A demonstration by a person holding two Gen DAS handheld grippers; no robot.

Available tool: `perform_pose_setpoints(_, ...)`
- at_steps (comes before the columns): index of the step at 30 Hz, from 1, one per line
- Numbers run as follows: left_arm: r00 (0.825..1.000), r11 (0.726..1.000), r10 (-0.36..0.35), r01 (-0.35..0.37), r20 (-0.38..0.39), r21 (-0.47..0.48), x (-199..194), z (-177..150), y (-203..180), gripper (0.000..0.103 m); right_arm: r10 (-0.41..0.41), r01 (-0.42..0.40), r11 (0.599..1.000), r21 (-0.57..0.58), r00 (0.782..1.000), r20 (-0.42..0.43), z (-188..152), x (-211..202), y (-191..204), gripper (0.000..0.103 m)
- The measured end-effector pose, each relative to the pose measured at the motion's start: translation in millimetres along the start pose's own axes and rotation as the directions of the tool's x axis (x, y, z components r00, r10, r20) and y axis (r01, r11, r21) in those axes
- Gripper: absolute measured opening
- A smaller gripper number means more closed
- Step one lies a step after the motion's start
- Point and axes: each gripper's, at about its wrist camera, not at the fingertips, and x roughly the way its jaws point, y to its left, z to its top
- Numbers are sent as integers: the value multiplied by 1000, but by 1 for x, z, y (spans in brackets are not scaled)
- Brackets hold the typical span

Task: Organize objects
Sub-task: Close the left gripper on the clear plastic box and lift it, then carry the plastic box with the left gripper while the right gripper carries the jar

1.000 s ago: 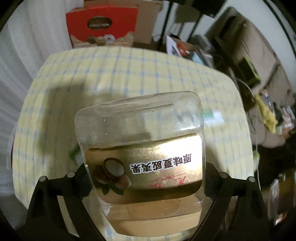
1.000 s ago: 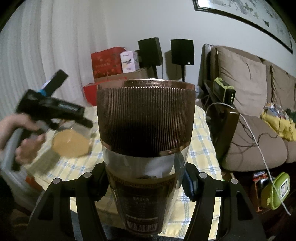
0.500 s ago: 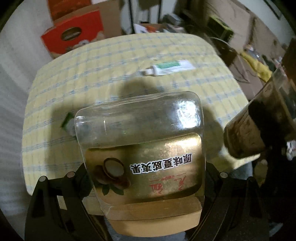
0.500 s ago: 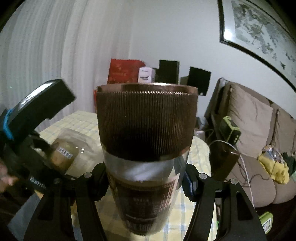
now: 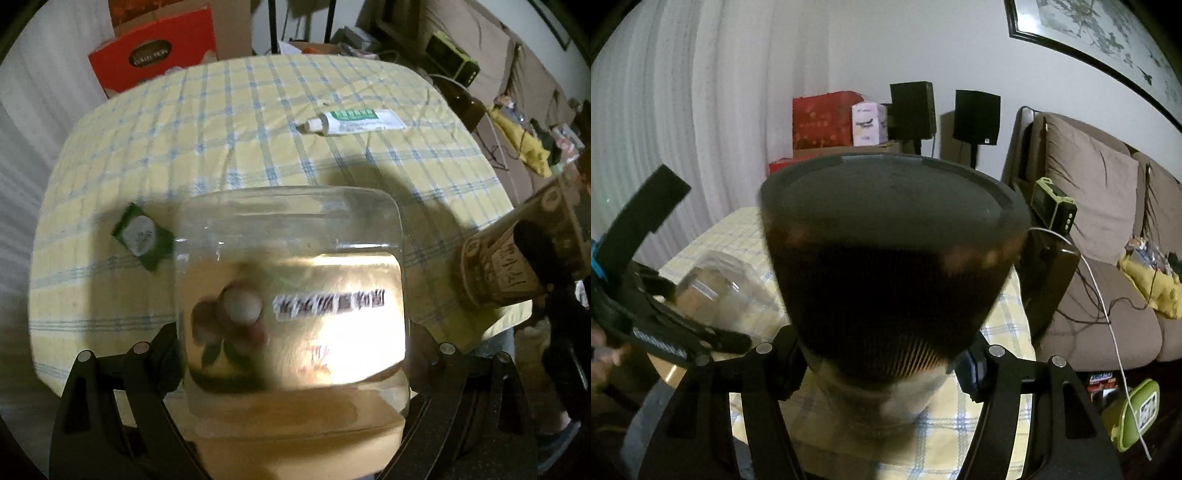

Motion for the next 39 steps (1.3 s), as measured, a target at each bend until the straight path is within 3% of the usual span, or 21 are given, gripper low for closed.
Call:
perform_pose_setpoints(1,1000,1000,-5,4,-17,-15,6,0,1,91,6,-6,1000,-2,1000,-10,1,2,1,74)
perform_pose_setpoints(2,1000,1000,5,-5,-18,-25,9,1,1,96,18,-18,1000,-3,999,-27,-1,4,1,74)
perform_pose_setpoints(5,999,998,34,-34,1,-51,11,5,0,96,36,-35,999,25,998,-56,-5,16,-5,75)
perform_pose_setpoints(10,998,997,66,-66,4,-49,13,6,-5,97,129,-121,983,137,990,-50,-13,22,-22,84)
perform_pose_setpoints(12,998,996,68,-68,-1,-55,15,6,-6,103,162,-148,976,161,984,-79,-16,29,-27,85)
perform_pose_setpoints(18,996,995,87,-87,-2,-54,16,9,-9,103,241,-233,968,98,967,-83,-17,30,-22,87)
perform_pose_setpoints(21,997,996,69,-70,-22,-63,18,11,-6,103,179,-181,983,-25,982,-58,-16,23,-10,87)
perform_pose_setpoints(24,999,996,40,-39,7,-85,18,14,-1,103,103,-105,991,-82,994,-33,-14,19,-3,87)
perform_pose_setpoints(27,999,995,37,-36,7,-95,18,14,0,103,109,-113,990,-86,993,-47,-11,18,0,88)
perform_pose_setpoints(30,999,995,45,-43,14,-94,18,12,0,103,52,-49,990,-130,998,24,-12,7,5,101)
perform_pose_setpoints(33,999,994,44,-42,14,-99,18,13,-1,103,32,-28,992,-120,999,30,-12,7,2,100)
perform_pose_setpoints(36,999,994,47,-45,17,-97,19,13,-1,103,26,-24,998,-57,999,33,-14,5,-4,92)
perform_pose_setpoints(38,999,994,46,-44,17,-99,19,13,-2,103,44,-44,999,-1,999,24,-14,6,-15,76)
perform_pose_setpoints(39,999,994,46,-44,17,-99,19,13,-2,103,53,-53,998,28,998,19,-14,6,-21,74)
